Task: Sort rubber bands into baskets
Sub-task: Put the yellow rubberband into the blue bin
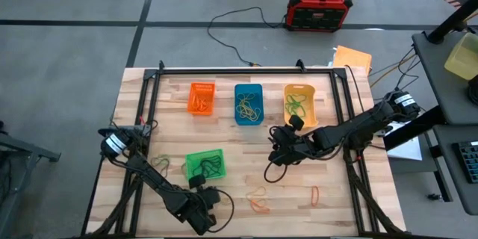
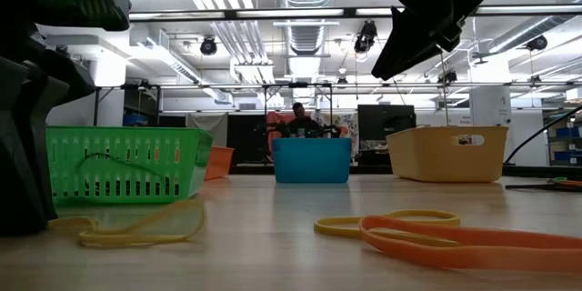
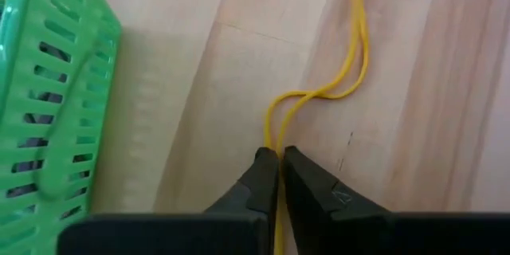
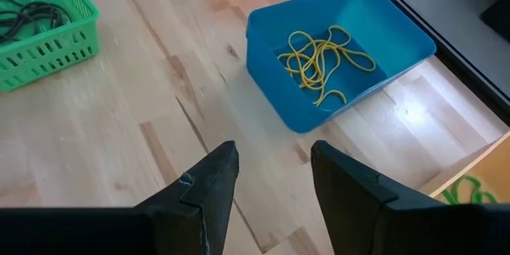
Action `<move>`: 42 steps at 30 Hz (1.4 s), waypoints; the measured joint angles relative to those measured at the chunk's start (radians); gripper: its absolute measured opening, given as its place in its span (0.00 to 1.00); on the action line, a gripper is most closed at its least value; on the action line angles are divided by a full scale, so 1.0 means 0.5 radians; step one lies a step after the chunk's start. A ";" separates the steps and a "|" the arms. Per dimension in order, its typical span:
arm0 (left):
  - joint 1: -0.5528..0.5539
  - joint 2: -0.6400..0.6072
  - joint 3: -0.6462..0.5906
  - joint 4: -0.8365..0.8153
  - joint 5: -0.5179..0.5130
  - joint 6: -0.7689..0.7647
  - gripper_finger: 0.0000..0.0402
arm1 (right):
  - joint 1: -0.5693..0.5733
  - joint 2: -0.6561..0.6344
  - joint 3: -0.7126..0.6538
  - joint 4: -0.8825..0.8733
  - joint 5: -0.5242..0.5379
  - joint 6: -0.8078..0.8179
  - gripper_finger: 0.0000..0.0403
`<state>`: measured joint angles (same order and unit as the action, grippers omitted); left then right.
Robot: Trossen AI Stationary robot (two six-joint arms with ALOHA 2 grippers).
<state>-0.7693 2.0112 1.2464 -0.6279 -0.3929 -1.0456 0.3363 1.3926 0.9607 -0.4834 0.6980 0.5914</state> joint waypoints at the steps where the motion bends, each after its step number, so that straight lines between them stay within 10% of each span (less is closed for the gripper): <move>1: -0.001 -0.003 -0.002 0.002 -0.004 0.028 0.02 | 0.000 0.000 -0.002 0.007 0.003 -0.006 0.38; 16: -0.004 -0.152 -0.015 -0.039 -0.095 0.309 0.00 | 0.150 0.000 -0.264 0.757 -0.067 -0.450 0.38; 42: 0.009 -0.359 0.212 -0.047 -1.035 0.827 0.00 | 0.178 0.288 -0.247 1.867 -0.786 -1.040 0.43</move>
<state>-0.7649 1.8316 1.3525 -0.6513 -0.9106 -0.6319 0.4252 1.5368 0.8372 0.4500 0.3050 0.0715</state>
